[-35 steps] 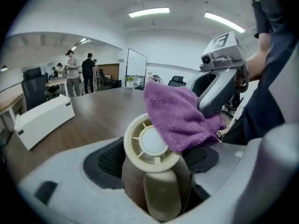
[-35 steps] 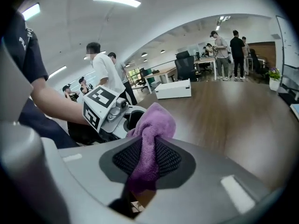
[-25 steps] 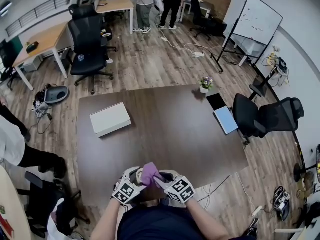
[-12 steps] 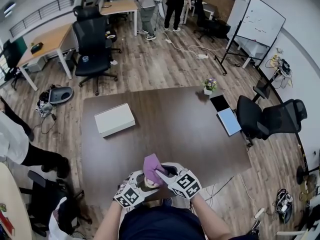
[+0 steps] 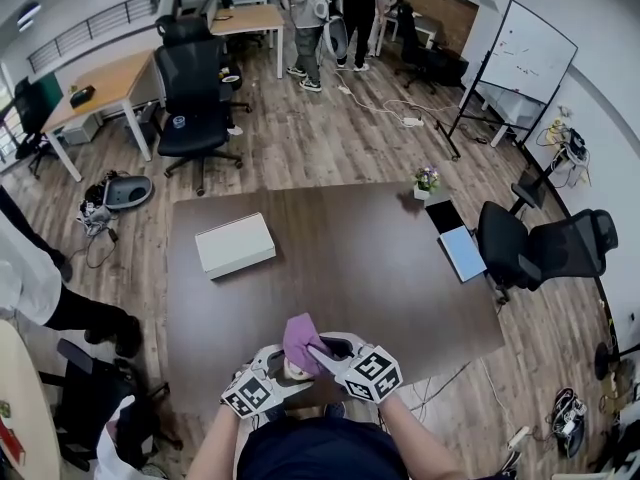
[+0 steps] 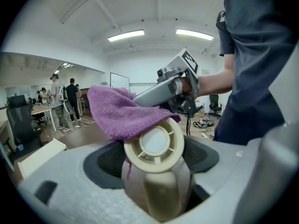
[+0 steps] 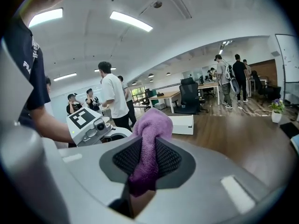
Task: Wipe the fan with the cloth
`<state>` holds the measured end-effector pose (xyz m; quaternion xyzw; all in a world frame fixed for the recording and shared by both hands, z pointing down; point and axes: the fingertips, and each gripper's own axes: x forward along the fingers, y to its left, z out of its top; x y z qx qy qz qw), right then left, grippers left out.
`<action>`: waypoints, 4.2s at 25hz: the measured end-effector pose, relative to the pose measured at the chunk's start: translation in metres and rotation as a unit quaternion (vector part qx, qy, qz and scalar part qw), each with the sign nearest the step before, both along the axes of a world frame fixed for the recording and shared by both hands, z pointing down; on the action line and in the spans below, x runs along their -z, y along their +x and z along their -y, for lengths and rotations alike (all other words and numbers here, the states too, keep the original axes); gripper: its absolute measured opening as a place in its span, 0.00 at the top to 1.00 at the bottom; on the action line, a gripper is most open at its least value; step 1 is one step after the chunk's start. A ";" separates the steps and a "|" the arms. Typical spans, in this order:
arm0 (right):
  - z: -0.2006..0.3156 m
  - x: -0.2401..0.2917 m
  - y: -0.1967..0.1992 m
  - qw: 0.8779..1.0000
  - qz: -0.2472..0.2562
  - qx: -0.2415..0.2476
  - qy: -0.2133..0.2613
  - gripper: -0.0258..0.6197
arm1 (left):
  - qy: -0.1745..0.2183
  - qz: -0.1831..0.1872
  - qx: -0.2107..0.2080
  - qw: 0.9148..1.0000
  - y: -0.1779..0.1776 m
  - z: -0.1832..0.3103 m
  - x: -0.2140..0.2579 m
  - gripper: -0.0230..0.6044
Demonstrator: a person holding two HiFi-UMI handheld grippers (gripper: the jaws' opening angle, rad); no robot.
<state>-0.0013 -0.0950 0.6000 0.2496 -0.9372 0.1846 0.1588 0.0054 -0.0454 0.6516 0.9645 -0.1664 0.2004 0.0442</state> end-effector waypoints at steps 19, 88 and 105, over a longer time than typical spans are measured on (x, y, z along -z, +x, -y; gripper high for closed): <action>-0.017 0.034 -0.009 0.996 0.084 0.017 -0.009 0.82 | -0.015 -0.106 0.082 0.991 -0.035 0.028 0.039 0.37; -0.100 0.082 -0.062 0.964 0.160 0.210 -0.002 0.82 | -0.040 -0.472 0.219 0.853 -0.106 0.070 0.173 0.37; -0.045 0.088 -0.031 0.980 0.184 0.073 0.004 0.82 | -0.049 -0.470 0.184 0.862 -0.090 0.053 0.179 0.37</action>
